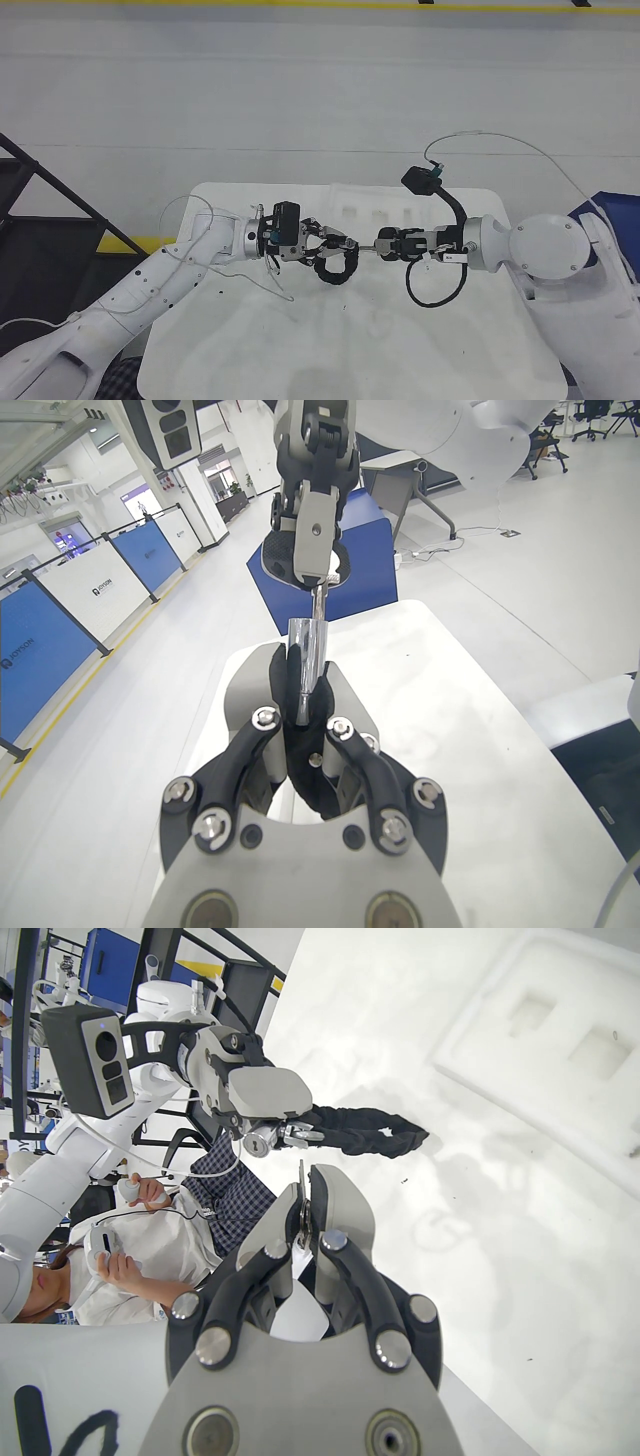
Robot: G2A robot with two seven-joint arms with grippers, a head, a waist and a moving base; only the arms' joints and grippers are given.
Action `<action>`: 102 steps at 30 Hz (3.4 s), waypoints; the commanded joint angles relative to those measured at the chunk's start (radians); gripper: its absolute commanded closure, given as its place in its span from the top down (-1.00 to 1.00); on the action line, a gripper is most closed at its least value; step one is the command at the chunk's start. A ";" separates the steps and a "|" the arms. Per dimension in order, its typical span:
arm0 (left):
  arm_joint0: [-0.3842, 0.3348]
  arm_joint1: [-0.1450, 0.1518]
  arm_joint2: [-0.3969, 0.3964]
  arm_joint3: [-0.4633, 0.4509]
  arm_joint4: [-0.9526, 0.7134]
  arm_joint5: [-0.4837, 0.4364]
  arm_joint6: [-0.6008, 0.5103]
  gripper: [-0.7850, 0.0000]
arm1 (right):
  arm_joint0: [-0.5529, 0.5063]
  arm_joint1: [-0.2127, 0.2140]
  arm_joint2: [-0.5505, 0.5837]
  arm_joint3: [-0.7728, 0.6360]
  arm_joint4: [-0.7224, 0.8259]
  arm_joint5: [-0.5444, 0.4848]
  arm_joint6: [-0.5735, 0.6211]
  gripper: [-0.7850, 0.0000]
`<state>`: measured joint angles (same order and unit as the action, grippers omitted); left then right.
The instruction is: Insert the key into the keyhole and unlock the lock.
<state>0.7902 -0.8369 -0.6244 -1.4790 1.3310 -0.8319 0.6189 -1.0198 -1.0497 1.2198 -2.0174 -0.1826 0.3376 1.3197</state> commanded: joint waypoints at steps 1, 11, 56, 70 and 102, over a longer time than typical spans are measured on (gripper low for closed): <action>0.000 0.000 0.000 0.000 -0.001 0.000 -0.003 -1.00 | 0.000 0.000 0.000 0.000 0.000 0.000 0.000 -1.00; 0.007 0.000 0.000 -0.001 -0.004 0.009 -0.010 -1.00 | -0.013 0.000 0.001 -0.004 0.008 -0.007 -0.026 -1.00; 0.020 -0.114 0.022 0.108 0.218 0.032 0.194 -1.00 | 0.077 0.045 -0.140 -0.236 -0.315 0.041 0.115 -1.00; 0.033 -0.123 -0.003 0.106 0.228 -0.002 0.176 -1.00 | 0.087 0.050 -0.152 -0.231 -0.332 0.038 0.125 -1.00; 0.062 -0.127 -0.063 0.078 0.296 -0.023 0.156 -1.00 | 0.113 0.060 -0.186 -0.200 -0.307 0.037 0.125 -1.00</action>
<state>0.8515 -0.9638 -0.6864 -1.4002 1.6236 -0.8553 0.7754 -0.9072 -0.9901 1.0345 -2.2177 -0.4899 0.3749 1.4451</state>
